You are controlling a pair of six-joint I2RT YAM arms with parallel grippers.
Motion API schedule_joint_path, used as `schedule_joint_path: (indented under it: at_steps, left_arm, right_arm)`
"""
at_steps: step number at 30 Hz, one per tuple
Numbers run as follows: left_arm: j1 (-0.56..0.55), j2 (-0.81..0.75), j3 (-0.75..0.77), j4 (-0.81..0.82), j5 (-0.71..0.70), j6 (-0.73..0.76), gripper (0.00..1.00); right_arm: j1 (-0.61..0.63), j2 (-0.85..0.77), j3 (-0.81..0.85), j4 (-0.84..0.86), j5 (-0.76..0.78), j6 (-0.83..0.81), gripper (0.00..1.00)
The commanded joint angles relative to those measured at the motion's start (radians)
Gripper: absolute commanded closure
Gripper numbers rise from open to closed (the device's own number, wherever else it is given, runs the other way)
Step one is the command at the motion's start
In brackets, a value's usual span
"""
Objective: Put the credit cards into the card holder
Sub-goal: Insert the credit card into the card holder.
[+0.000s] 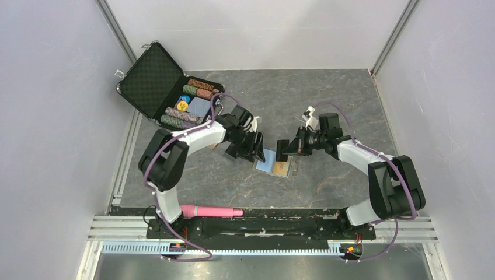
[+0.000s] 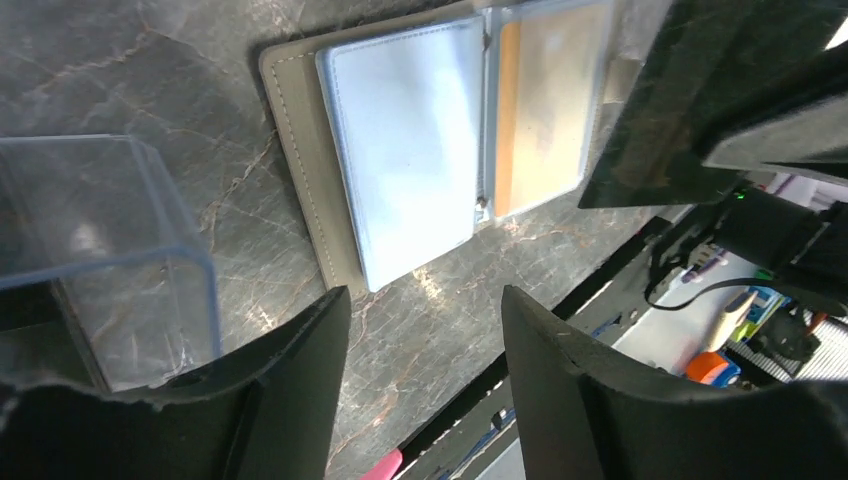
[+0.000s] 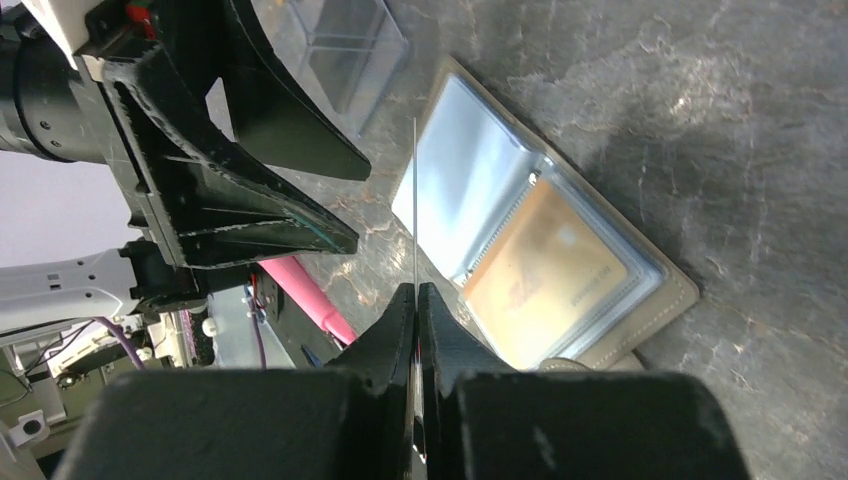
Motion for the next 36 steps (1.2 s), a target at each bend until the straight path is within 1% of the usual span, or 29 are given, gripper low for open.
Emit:
schedule_joint_path:
  at_steps: [1, 3, 7, 13, 17, 20, 21, 25, 28, 31, 34, 36]
  left_arm:
    - [-0.02, 0.047, 0.091, -0.1, -0.181, 0.07, 0.36]
    - [-0.02, 0.073, 0.102, -0.117, -0.216, 0.072, 0.34]
    - [-0.021, 0.117, 0.098, -0.082, -0.131, 0.058, 0.31]
    - [-0.057, 0.163, 0.1, -0.077, -0.056, 0.043, 0.33]
    - [-0.078, 0.185, 0.133, -0.09, -0.004, 0.036, 0.38]
    - [-0.079, 0.209, 0.17, -0.091, 0.081, 0.031, 0.48]
    - [-0.081, 0.213, 0.181, -0.089, 0.094, 0.025, 0.49]
    - [-0.088, 0.235, 0.215, -0.08, 0.153, 0.008, 0.51]
    - [-0.094, 0.239, 0.223, -0.091, 0.132, 0.011, 0.52]
    - [-0.094, 0.217, 0.23, -0.147, 0.023, 0.039, 0.52]
    - [-0.094, 0.208, 0.243, -0.219, -0.099, 0.084, 0.55]
    - [-0.094, 0.215, 0.24, -0.242, -0.122, 0.103, 0.57]
  right_arm:
    - [-0.007, -0.026, 0.008, -0.081, 0.028, -0.078, 1.0]
    - [-0.008, -0.022, 0.011, -0.09, 0.031, -0.085, 1.0]
    - [-0.008, -0.014, 0.016, -0.121, 0.047, -0.106, 1.0]
    - [-0.023, -0.011, 0.003, -0.136, 0.069, -0.118, 1.0]
    - [-0.036, -0.016, 0.002, -0.145, 0.064, -0.121, 1.0]
    - [-0.056, -0.019, -0.008, -0.147, 0.05, -0.12, 1.0]
    - [-0.064, -0.019, -0.015, -0.147, 0.044, -0.12, 1.0]
    - [-0.097, -0.019, -0.034, -0.147, 0.024, -0.125, 1.0]
    - [-0.111, -0.009, -0.041, -0.145, 0.005, -0.139, 1.0]
    - [-0.113, 0.035, -0.041, -0.138, -0.039, -0.16, 1.0]
    - [-0.111, 0.063, -0.05, -0.129, -0.05, -0.164, 1.0]
    - [-0.112, 0.067, -0.055, -0.122, -0.045, -0.159, 1.0]
